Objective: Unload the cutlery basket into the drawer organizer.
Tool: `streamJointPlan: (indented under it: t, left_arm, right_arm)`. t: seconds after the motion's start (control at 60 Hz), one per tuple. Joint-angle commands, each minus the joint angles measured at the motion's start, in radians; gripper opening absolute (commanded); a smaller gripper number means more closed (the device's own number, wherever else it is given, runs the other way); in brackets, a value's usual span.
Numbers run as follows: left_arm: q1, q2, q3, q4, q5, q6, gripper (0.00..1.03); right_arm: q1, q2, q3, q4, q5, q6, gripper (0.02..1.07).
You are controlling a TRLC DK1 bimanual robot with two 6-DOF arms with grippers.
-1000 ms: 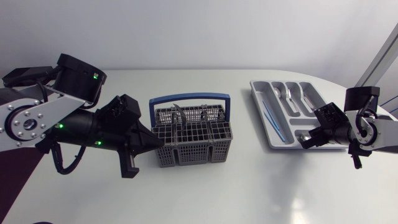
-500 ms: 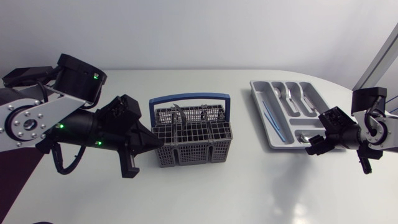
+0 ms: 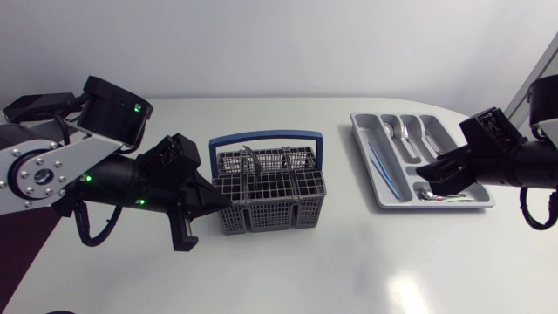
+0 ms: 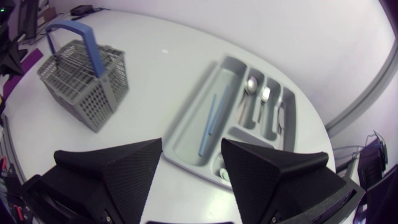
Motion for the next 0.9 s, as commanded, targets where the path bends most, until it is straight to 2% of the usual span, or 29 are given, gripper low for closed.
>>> streamJointPlan:
  t: [0.0,0.2,0.4,0.617,0.883]
  left_arm:
    - [-0.008,-0.004,0.021,0.008,-0.003,-0.023,0.05]
    - [-0.009,0.004,0.012,0.031,-0.02,-0.028,0.05]
    - [-0.011,0.007,0.015,0.037,-0.023,-0.037,0.05]
    - [-0.005,-0.001,0.01,0.046,-0.023,-0.037,0.05]
    - [0.018,-0.019,-0.007,0.066,-0.021,-0.032,0.05]
  right_arm:
    - [0.079,-0.056,0.002,-0.021,-0.026,0.065,0.72]
    - [0.279,-0.106,-0.005,0.035,-0.035,0.162,0.72]
    - [0.472,-0.077,-0.031,0.153,0.019,0.205,0.71]
    - [0.566,0.007,-0.012,0.234,0.02,0.239,0.71]
    - [0.662,0.093,-0.01,0.309,0.082,0.253,0.71]
